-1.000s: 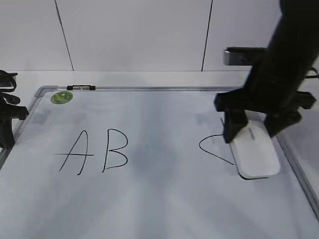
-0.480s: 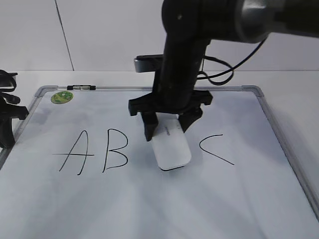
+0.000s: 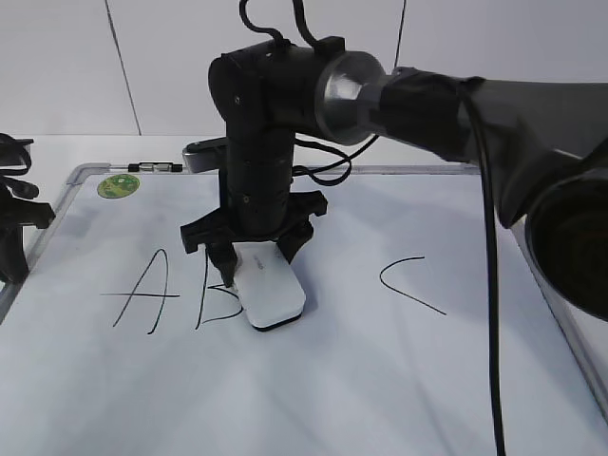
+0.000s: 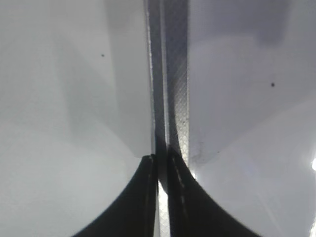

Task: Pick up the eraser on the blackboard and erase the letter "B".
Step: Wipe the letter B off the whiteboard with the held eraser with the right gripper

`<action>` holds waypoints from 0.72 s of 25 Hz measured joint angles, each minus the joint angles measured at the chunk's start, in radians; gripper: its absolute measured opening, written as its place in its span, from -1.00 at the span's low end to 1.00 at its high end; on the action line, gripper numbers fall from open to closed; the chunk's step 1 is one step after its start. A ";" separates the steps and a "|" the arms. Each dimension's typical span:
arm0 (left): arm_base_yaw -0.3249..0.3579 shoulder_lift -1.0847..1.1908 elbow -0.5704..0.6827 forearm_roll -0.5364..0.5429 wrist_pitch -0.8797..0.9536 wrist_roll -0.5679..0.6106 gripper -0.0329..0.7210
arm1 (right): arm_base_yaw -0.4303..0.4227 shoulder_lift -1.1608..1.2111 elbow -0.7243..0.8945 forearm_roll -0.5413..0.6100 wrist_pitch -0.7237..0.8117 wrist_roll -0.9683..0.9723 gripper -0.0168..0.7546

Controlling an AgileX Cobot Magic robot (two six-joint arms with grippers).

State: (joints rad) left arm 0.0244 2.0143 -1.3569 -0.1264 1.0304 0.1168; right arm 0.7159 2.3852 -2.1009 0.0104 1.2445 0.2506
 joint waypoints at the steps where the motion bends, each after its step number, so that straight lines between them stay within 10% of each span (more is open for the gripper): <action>1: 0.000 0.000 0.000 0.000 0.000 0.000 -0.86 | 0.001 0.004 -0.004 -0.005 0.004 0.000 0.48; 18: 0.001 0.000 0.000 -0.003 0.000 0.000 -0.87 | 0.094 0.016 -0.016 -0.058 0.000 -0.035 0.48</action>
State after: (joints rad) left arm 0.0249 2.0143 -1.3569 -0.1298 1.0304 0.1168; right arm 0.8103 2.4011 -2.1171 -0.0479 1.2442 0.2160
